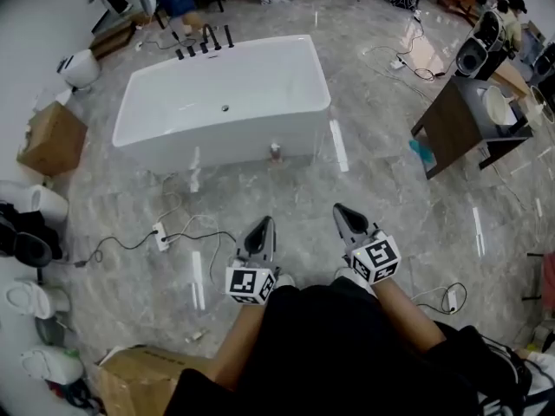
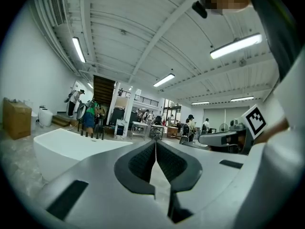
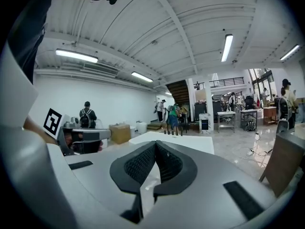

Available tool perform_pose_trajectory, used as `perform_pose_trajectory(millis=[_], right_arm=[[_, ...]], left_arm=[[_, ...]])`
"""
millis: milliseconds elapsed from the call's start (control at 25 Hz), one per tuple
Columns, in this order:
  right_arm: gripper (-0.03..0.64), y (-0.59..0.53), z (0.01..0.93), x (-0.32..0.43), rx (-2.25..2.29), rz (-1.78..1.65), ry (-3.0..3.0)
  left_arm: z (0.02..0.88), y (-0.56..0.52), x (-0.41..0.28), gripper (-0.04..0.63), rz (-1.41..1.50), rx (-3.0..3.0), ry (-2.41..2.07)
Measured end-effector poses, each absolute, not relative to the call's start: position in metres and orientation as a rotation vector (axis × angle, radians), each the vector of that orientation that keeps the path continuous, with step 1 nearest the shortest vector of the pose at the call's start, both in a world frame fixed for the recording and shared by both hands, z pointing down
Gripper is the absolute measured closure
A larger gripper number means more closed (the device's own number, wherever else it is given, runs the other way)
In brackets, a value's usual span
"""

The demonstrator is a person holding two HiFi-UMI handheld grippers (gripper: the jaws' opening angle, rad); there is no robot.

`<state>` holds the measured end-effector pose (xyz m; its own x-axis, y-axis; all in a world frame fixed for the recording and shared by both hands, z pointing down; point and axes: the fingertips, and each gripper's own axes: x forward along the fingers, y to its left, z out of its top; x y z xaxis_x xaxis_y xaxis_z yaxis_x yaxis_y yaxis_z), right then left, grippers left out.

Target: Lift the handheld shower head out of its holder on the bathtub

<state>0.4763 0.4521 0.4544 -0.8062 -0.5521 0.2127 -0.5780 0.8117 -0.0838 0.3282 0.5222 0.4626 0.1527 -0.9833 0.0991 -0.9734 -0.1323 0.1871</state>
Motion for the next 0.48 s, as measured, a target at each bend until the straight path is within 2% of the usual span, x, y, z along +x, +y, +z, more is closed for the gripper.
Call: perform_pose_trajectory(millis=[480], right_arm=[[0.615,0.464,0.470,0.450,0.926,0.306,-2.805]], left_arm=[[0.476,0.542,0.283,0.589,-0.049,2.208,-1.904]])
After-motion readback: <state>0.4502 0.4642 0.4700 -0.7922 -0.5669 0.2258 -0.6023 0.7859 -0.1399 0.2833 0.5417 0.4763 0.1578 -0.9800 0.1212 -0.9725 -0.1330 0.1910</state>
